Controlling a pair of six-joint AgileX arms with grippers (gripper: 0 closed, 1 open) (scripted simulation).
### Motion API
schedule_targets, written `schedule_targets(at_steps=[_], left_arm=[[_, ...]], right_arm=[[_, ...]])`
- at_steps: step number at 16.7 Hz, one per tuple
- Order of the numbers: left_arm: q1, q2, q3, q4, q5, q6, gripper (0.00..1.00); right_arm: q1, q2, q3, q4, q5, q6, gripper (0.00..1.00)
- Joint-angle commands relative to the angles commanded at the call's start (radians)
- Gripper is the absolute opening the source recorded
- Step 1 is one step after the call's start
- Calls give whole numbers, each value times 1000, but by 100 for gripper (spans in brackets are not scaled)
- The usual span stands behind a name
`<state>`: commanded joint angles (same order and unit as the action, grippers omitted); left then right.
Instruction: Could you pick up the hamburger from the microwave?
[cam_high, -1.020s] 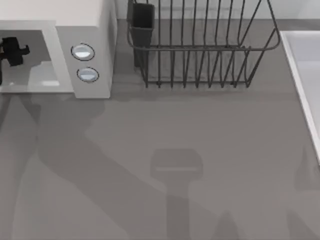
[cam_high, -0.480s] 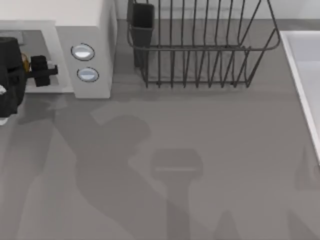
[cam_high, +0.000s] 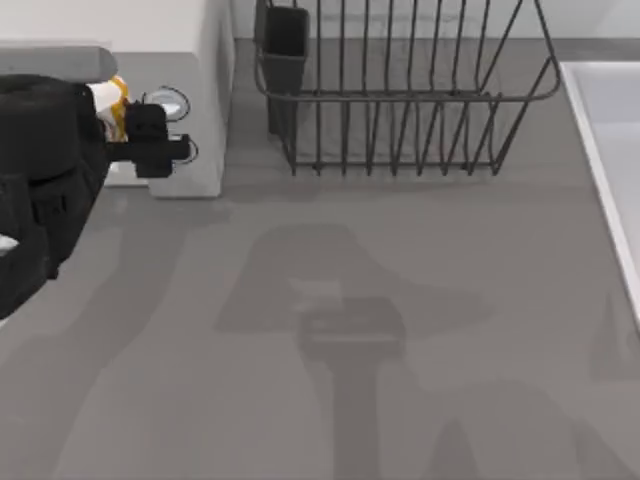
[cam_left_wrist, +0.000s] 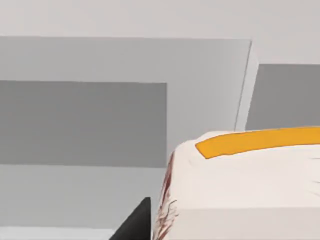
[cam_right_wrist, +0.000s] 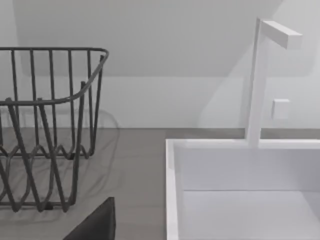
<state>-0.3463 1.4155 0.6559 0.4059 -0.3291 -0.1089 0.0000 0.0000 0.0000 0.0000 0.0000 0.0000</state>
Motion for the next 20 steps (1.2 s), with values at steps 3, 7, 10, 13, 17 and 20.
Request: schedule_targets(at_steps=[3, 7, 10, 13, 17, 20], left_arm=[[-40, -57, -49, -21, -7, -7, 0], [-35, -50, -47, -20, -6, -5, 0], [-36, -14, -56, 17, -7, -5, 0], [-41, 106, -85, 149, -8, -6, 0], [-44, 318, -146, 455, -7, -7, 0], [-43, 460, -197, 667, -3, -6, 0]], right_arm=[[0, 0, 0, 0, 0, 0, 100], [0, 0, 0, 0, 0, 0, 100], [0, 0, 0, 0, 0, 0, 100], [0, 0, 0, 0, 0, 0, 100], [0, 0, 0, 0, 0, 0, 100], [0, 0, 0, 0, 0, 0, 100]])
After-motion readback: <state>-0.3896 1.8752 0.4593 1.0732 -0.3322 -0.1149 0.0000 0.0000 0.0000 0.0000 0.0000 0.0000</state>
